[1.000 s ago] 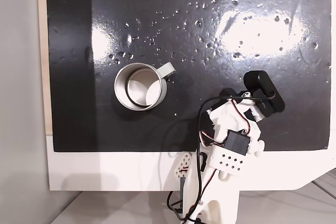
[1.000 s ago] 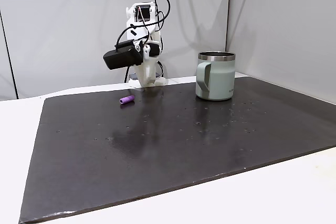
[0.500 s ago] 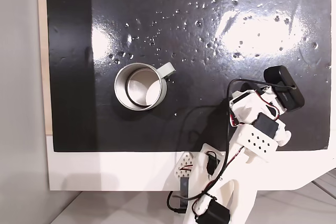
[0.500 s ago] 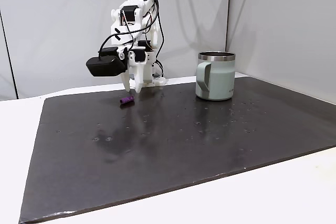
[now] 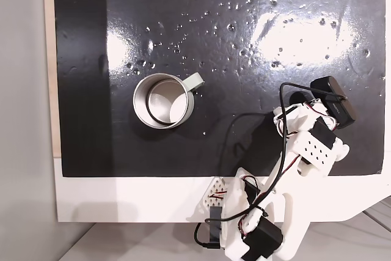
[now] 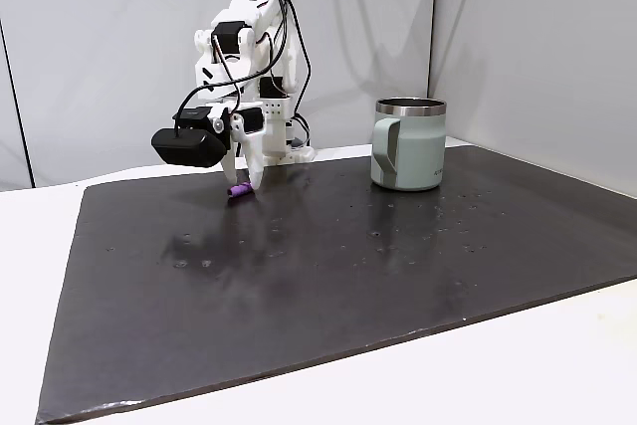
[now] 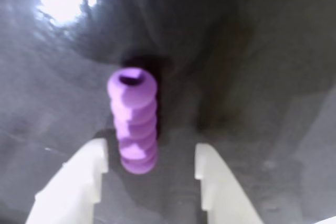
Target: Grasp a pengrip and put it in the cup.
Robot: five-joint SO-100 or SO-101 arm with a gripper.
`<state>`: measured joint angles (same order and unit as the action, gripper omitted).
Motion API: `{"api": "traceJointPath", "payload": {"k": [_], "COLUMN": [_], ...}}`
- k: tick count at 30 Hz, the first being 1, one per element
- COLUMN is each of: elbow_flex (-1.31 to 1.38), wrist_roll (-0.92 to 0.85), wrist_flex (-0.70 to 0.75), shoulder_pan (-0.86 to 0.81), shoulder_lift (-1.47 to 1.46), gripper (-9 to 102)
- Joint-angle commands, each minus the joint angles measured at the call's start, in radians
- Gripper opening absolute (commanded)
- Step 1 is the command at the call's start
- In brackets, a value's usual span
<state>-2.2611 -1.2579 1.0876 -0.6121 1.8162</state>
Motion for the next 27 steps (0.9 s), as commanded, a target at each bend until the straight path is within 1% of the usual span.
{"api": "traceJointPath", "payload": {"k": [1, 6, 10, 11, 18, 22, 27], "elbow_flex": [0.067, 0.118, 0.167, 0.175, 0.184, 0.189, 0.233], "wrist_roll": [-0.029, -0.069, -0.072, -0.072, -0.041, 0.055, 0.199], "wrist_flex": [-0.021, -0.021, -0.021, -0.021, -0.020, 0.005, 0.101], "shoulder_pan": [-0.002, -0.028, -0.048, -0.049, -0.038, 0.018, 0.129], "shoulder_lift": [-0.028, -0.137, -0.198, -0.202, -0.164, -0.091, 0.014], "gripper": [19, 14, 2, 0, 0, 0, 0]}}
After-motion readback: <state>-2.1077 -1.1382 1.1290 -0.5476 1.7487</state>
